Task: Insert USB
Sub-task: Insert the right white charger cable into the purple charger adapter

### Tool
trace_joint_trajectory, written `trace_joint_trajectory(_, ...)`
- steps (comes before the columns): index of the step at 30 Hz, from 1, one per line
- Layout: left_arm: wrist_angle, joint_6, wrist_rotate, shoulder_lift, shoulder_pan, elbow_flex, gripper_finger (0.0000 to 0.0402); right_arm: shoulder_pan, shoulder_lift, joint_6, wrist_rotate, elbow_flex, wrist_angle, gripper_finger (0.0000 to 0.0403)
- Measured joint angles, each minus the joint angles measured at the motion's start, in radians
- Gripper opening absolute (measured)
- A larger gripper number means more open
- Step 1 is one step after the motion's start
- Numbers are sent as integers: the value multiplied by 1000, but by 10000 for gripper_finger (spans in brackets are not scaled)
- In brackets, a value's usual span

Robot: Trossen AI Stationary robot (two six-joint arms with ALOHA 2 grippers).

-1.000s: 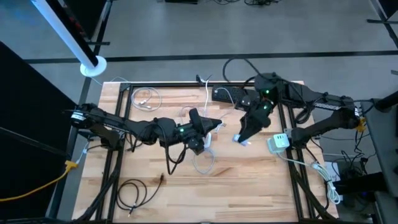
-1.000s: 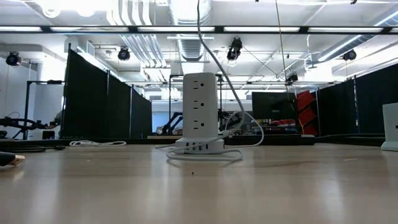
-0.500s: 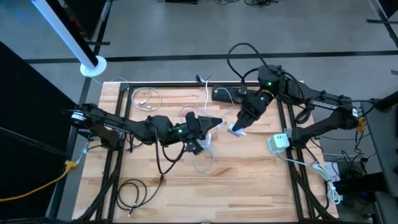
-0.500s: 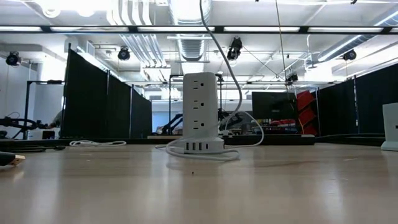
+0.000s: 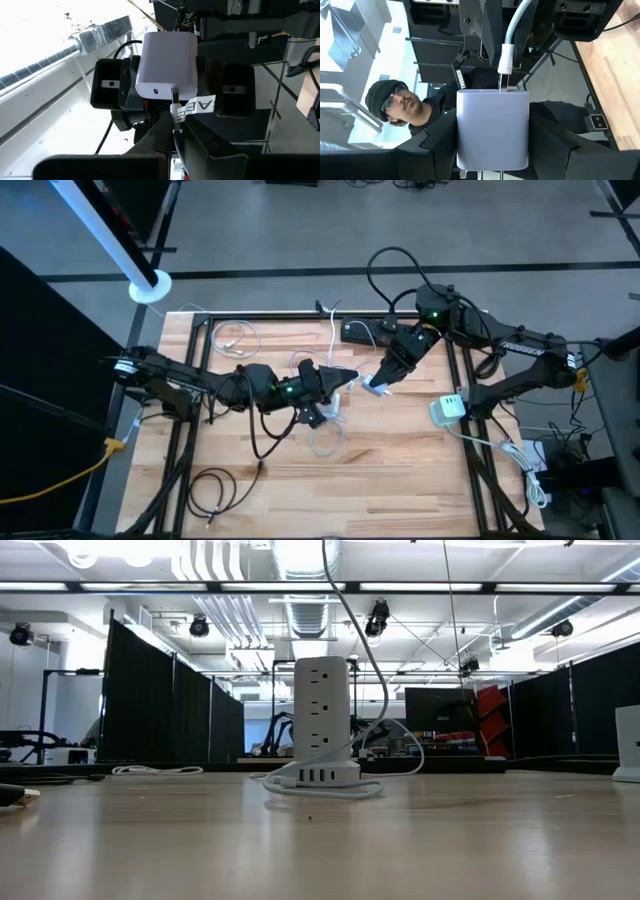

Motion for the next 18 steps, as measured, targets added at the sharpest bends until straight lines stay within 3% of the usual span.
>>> trace_joint_trajectory(18,-7,86,59,0,-2,0,16,0,4,29,5,1,-26,190)
